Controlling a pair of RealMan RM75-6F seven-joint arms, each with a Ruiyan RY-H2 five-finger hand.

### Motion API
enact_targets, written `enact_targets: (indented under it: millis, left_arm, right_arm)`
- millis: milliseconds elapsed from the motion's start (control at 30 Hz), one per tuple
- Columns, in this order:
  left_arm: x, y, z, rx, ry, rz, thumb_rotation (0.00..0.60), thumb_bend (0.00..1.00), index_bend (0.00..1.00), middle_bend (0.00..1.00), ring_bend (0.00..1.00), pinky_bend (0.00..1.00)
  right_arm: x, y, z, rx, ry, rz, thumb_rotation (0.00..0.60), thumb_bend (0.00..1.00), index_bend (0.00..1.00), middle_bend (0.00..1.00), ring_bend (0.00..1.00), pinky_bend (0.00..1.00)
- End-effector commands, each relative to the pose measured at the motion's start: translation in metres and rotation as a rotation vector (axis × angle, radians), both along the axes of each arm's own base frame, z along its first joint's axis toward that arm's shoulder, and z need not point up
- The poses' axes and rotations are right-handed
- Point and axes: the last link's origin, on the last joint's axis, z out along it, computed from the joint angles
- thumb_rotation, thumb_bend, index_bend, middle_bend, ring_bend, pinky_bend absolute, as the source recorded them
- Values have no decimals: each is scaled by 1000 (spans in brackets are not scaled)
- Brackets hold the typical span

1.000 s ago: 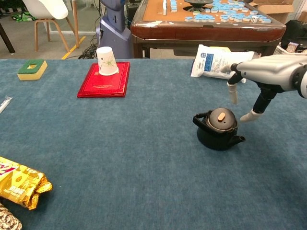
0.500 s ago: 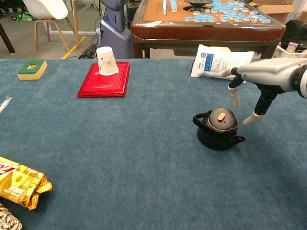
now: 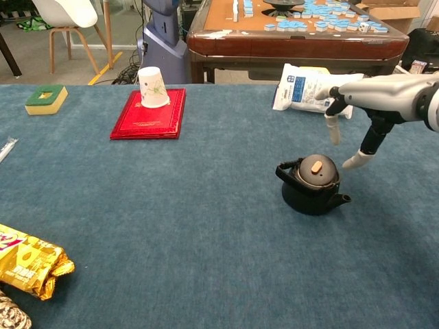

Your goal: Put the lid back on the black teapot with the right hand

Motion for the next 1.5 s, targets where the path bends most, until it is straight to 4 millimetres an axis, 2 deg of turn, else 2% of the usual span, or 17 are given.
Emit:
enact_targets:
  millis: [33,233,767,1500]
  left_arm:
    - [-1,0,0,0,0,1,600,300,0,0,0,0]
    - [-2,0,2,4,-3,3,600,300,0,0,0,0]
    - [-4,-1,1,3,-3,5,600,300,0,0,0,0]
    - [-5,-5,2,11,-4,11,600,299,0,0,0,0]
  right_arm:
    - [1,-6,1,-19,-18,17,600,92,457,0,0,0]
    - [1,-11,-3,-16,-14,30,600,92,453,0,0,0]
    - [-6,-1,-10,13,76,12,600,92,469,0,0,0]
    - [-7,-2,-23,45,96,3,600,91,479,0,0,0]
